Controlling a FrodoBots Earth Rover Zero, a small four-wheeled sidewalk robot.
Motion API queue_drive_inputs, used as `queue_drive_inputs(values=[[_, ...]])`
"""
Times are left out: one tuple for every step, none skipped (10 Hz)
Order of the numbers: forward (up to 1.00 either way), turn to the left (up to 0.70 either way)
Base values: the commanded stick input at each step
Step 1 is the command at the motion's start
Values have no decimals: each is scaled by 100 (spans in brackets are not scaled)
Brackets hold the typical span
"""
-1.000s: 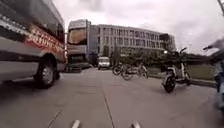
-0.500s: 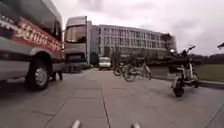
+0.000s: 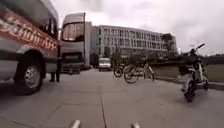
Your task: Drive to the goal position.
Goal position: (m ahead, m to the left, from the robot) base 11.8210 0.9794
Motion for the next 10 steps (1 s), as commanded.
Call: queue_drive_inputs(values=[[70, 0], [70, 0], [70, 0], [70, 0], [70, 0], [70, 0], [70, 7], [70, 17], [70, 32], [70, 27]])
